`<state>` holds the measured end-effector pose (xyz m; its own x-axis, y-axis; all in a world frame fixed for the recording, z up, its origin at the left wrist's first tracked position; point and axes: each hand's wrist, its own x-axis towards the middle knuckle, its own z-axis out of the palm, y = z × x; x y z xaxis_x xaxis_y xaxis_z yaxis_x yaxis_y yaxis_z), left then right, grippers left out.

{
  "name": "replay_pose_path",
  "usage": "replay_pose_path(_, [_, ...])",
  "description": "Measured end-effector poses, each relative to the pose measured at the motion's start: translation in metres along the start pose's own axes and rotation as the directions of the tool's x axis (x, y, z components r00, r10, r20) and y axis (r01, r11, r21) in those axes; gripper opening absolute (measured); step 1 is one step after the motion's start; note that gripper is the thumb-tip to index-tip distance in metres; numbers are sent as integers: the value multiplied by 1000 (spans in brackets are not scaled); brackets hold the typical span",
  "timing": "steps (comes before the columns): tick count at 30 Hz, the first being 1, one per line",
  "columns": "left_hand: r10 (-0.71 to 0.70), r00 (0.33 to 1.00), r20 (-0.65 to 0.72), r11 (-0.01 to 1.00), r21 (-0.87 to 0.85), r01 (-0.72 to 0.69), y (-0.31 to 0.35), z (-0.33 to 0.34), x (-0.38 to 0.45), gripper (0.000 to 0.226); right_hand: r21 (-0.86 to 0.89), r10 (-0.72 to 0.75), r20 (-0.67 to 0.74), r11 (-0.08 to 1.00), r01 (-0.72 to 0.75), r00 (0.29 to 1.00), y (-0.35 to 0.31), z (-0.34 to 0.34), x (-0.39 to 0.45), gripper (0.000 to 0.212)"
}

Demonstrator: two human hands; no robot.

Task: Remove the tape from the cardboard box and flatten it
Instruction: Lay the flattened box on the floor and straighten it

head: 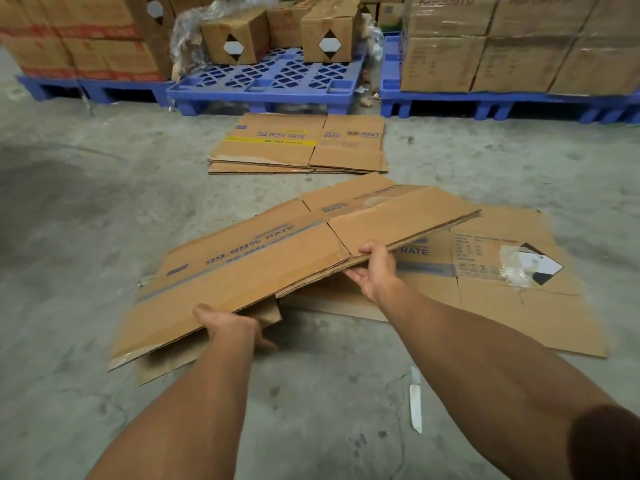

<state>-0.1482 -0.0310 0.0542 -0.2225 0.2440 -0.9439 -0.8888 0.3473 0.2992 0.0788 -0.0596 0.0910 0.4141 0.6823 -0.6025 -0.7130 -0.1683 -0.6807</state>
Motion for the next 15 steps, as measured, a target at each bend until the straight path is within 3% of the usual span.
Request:
replay_pose_path(3, [49, 951, 305, 998, -41, -38, -1, -11, 7, 77, 64, 19, 6, 998, -20, 1000, -6, -21, 6, 22])
replay_pose_path(5, [151, 891, 429, 988, -88, -125, 0, -7, 2, 48, 79, 18, 17, 997, -19, 1000, -12, -31, 8, 15])
replay_pose_path(7, [210, 855, 473, 978, -92, -189, 2, 8, -1, 28, 116, -1, 34, 993, -3, 999, -22, -41, 11, 14])
replay_pose_path(10, [207, 796, 569, 972, -25, -235, -13, 25, -12, 17, 199, -27, 20, 980, 22, 999, -44, -63, 16, 16])
replay_pose_path(15, [139, 747, 650, 970, 63, -235, -72, 47, -24, 15, 316, -52, -95, 946, 80, 994, -73, -117, 25, 17])
